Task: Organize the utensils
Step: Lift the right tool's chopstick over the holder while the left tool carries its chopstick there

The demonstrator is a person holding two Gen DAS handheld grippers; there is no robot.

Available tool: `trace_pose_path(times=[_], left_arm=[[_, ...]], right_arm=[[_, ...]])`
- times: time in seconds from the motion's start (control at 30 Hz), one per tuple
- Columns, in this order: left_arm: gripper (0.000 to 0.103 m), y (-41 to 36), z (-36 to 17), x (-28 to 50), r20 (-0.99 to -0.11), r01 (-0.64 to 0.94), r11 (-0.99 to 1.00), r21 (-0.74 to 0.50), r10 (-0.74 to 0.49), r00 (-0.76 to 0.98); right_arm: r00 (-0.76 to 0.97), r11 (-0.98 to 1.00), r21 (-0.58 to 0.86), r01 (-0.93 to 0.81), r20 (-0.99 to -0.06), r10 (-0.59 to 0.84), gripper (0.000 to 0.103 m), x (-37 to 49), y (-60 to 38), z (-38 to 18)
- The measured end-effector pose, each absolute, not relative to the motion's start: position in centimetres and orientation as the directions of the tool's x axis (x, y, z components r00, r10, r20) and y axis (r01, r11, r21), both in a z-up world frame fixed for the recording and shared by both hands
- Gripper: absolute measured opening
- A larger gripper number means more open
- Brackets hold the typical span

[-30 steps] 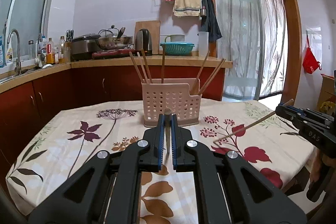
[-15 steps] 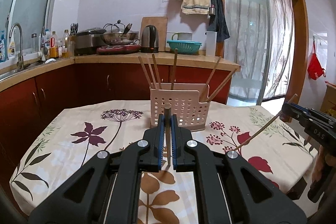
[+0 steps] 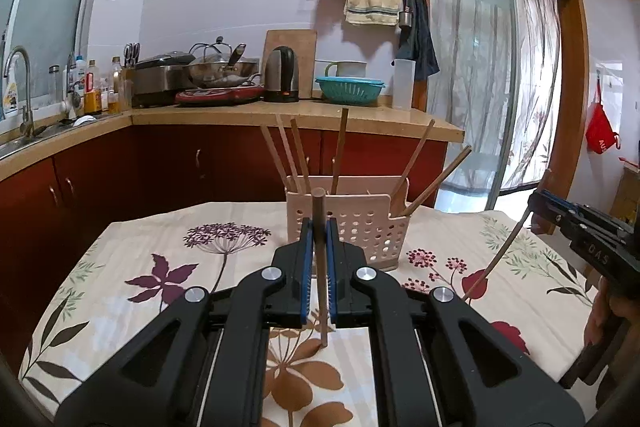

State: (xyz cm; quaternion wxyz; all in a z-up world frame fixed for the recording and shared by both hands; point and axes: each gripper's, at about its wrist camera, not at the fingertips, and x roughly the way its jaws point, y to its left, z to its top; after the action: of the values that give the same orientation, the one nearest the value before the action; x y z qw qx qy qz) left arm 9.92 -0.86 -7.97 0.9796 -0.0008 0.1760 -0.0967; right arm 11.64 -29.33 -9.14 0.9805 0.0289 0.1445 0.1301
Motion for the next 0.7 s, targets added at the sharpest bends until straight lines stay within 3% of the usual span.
trace_pose_path(times=[0.33, 0.7], left_arm=[[0.007, -0.4, -4.9, 11.6, -0.301, 0.231, 0.971, -0.060, -0.238, 0.923], [0.007, -0.5, 1.0, 14.2, -0.153, 0.258, 0.966, -0.031, -0.260, 0.953]], right_arm=[[0.924, 0.951, 0.149, -0.269, -0.238, 0.299, 0.007, 12.8, -29.9, -6.9], [0.936, 0.936, 0.140, -0.322, -0.102, 0.338, 0.007, 15.5, -29.1, -2.0]])
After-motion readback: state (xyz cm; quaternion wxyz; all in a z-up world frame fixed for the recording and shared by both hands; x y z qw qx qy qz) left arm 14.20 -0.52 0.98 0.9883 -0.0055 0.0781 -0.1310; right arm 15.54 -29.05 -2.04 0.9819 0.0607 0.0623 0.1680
